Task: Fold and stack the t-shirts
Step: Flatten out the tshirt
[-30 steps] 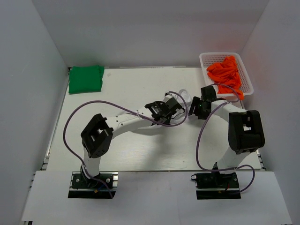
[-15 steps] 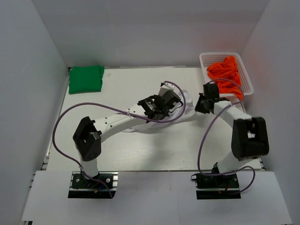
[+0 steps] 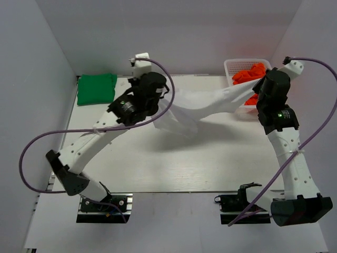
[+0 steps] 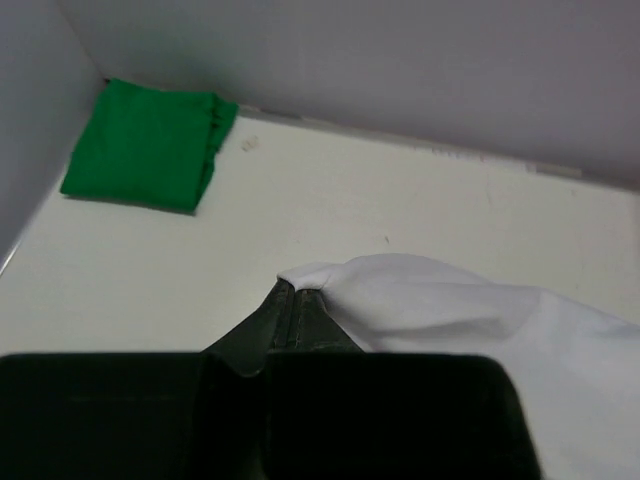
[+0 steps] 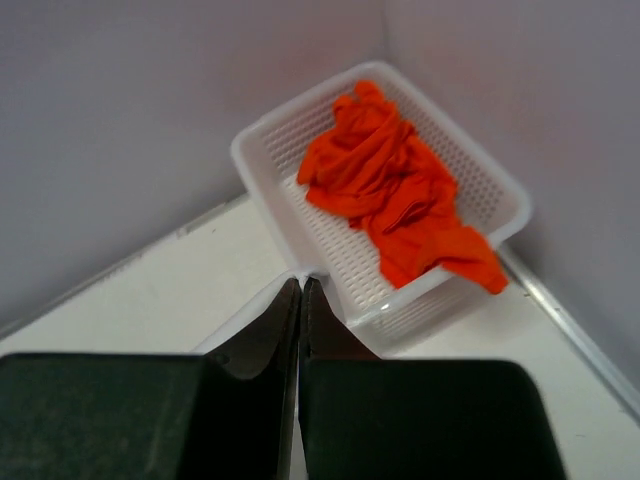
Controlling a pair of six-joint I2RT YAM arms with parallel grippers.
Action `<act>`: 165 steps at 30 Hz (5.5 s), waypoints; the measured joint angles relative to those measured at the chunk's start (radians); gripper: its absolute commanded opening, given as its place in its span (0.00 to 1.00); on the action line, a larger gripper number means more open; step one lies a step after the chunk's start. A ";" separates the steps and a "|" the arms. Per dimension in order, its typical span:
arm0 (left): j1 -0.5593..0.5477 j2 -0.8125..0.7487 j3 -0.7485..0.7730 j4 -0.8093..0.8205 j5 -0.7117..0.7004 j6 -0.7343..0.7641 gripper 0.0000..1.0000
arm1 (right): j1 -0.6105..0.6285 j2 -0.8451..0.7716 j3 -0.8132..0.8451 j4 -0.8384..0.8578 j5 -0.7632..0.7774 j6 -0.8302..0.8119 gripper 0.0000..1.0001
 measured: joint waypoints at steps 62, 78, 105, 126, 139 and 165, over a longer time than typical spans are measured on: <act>0.581 0.590 0.000 0.369 0.289 0.097 0.13 | 0.049 0.720 0.129 0.109 -0.327 -0.129 0.00; 0.591 0.556 0.074 0.230 0.572 0.131 1.00 | 0.060 0.944 0.307 -0.002 -0.332 -0.092 0.85; 0.188 0.087 -0.640 0.021 1.091 -0.048 0.82 | 0.089 0.528 0.024 -0.012 -0.415 -0.039 0.90; 0.116 0.204 -0.650 0.021 0.884 -0.056 0.00 | 0.085 0.459 -0.072 -0.023 -0.368 -0.008 0.90; 0.203 0.103 -0.698 -0.305 0.543 -0.410 0.00 | 0.092 0.440 -0.099 -0.038 -0.343 -0.006 0.88; 0.239 -0.106 -0.785 -0.191 0.607 -0.360 0.00 | 0.052 0.499 -0.399 0.051 -0.449 0.315 0.78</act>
